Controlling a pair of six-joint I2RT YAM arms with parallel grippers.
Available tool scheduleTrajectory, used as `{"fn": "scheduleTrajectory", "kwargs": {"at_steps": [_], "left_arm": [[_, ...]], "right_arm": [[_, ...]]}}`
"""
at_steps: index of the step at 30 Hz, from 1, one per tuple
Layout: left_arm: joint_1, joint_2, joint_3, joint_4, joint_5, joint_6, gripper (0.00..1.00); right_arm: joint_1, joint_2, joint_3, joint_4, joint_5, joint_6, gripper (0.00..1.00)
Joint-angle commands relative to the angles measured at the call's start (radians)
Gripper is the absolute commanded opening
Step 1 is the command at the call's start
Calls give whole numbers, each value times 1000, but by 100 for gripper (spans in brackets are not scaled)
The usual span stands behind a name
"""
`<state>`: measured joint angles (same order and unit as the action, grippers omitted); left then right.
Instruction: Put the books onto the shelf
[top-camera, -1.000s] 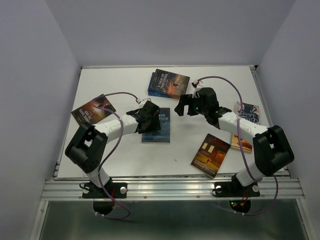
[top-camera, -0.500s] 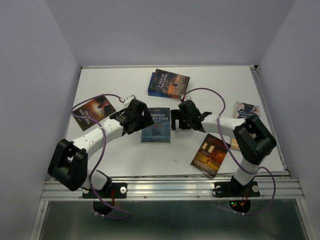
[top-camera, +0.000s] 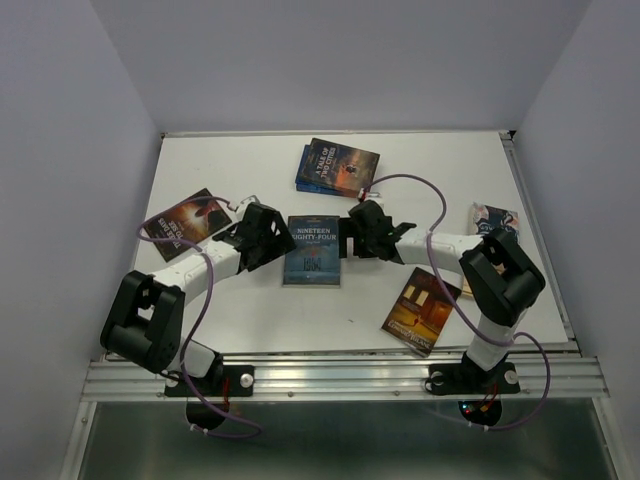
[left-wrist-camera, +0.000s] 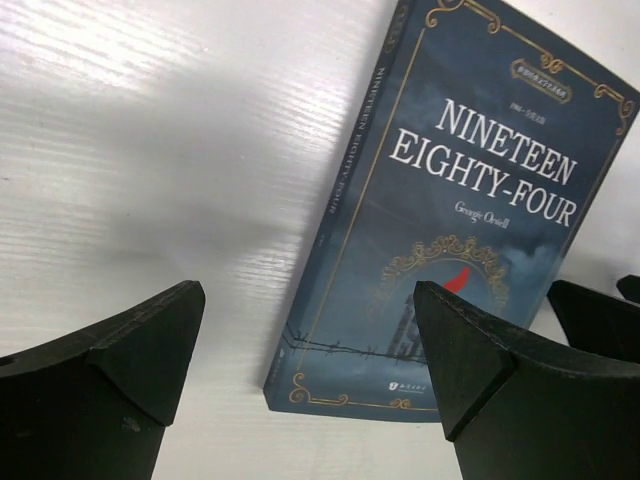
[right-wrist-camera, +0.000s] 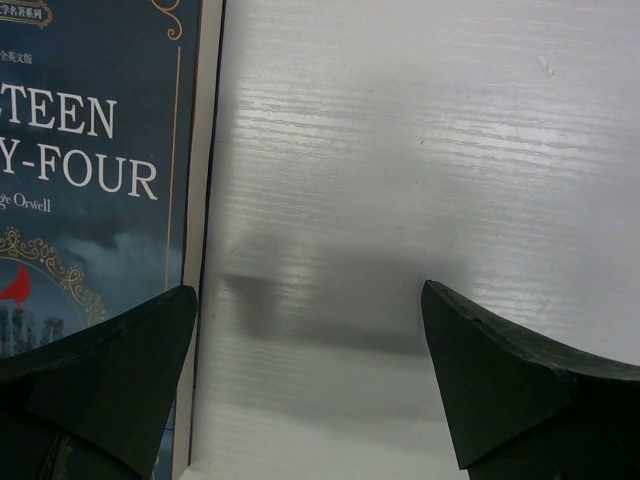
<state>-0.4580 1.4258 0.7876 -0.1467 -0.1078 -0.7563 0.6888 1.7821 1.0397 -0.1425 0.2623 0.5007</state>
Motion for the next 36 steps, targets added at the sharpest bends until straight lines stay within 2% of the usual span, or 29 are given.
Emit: {"fn": "scheduleTrajectory", "kwargs": {"at_steps": [1,8,15,19,21,25,31,33,35,36], "left_arm": [[10,-14,-27,70,26,17,99],[15,28,-39,114,69,37,99],[16,59,-28,134,83,46,97],[16,70,-27,139,94,46,95],[16,76,-25,139,99,45,94],[16,102,-14,148,103,46,94],[16,139,-8,216,221,60,94],[16,136,-21,260,267,66,94],[16,119,-37,317,373,72,95],[15,93,-59,391,416,69,95]], "right_arm": [[12,-78,42,6,26,35,100],[31,-30,66,15,-11,2,100],[49,54,80,-8,41,13,99],[49,69,57,-48,101,45,93],[49,68,42,-52,110,61,86],[49,83,11,-54,60,81,78],[49,118,-41,-45,-46,114,74],[49,126,-49,-40,-67,116,67],[49,135,-49,-45,-77,113,61],[49,137,-52,-43,-84,114,57]]}}
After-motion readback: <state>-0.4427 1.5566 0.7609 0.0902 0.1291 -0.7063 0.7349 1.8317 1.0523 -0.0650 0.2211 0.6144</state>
